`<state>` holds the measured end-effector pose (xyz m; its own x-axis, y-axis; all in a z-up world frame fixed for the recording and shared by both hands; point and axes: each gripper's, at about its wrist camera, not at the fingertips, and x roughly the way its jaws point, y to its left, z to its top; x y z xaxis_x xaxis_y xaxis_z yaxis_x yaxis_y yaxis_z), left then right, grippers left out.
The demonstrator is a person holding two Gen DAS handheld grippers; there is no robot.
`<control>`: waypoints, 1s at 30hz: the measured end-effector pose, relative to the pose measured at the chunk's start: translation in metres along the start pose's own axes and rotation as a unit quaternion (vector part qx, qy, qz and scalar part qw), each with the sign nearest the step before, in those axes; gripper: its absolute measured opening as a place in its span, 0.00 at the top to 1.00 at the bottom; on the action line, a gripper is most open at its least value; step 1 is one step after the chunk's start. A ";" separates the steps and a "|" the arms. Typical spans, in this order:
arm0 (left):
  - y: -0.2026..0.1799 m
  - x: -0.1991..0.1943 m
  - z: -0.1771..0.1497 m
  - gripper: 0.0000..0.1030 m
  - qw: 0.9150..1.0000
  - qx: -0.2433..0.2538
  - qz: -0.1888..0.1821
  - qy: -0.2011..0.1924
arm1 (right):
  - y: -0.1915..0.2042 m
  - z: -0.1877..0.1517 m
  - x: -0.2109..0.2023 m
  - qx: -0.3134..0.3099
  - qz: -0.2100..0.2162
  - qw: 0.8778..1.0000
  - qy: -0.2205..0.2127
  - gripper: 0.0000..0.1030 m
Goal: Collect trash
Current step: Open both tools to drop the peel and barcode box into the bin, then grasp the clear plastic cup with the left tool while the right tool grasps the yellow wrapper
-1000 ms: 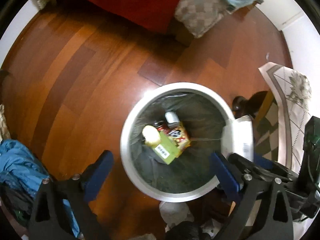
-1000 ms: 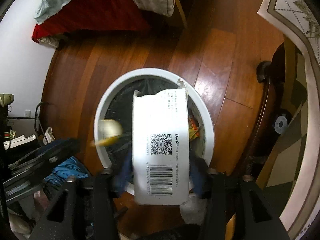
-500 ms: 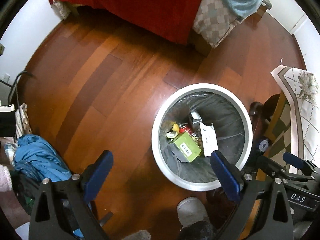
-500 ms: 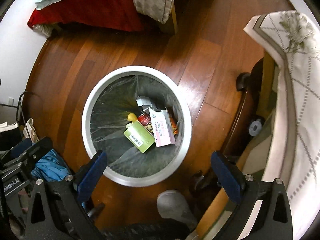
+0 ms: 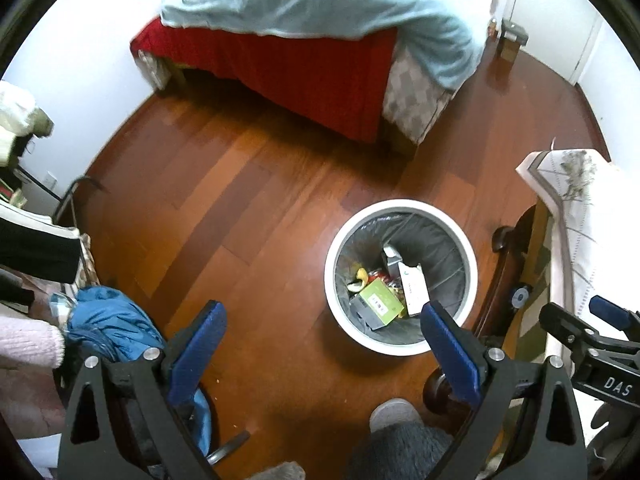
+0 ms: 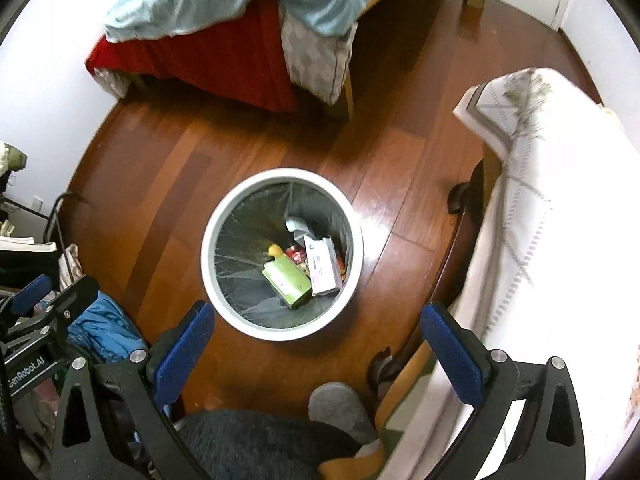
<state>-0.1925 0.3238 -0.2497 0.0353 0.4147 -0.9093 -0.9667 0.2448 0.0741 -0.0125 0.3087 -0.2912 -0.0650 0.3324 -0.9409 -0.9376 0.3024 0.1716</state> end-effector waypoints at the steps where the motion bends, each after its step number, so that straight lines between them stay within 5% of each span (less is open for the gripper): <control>1: -0.001 -0.012 -0.002 0.04 1.000 0.002 0.000 -0.010 | -0.001 -0.003 -0.010 0.001 0.003 1.000 -0.008 0.00; 11: -0.032 -0.109 -0.032 0.04 0.996 0.023 0.005 -0.084 | -0.033 -0.049 -0.124 0.038 0.081 0.992 -0.093 0.00; 17: -0.100 -0.132 -0.041 0.04 0.993 0.053 -0.023 -0.104 | -0.101 -0.084 -0.173 0.107 0.104 0.982 -0.119 0.00; 23: -0.221 -0.106 -0.051 0.04 0.990 0.112 -0.062 -0.066 | -0.228 -0.129 -0.199 0.209 0.039 0.970 -0.123 0.00; 30: -0.384 -0.059 -0.077 0.04 0.975 0.209 -0.075 -0.012 | -0.422 -0.182 -0.193 0.345 -0.054 0.931 -0.102 0.02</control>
<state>0.1576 0.1378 -0.2563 0.1791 0.3659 -0.9132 -0.7630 0.6377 0.1059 0.3332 -0.0461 -0.2348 0.1490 0.4075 -0.9010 -0.4873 0.8231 0.2917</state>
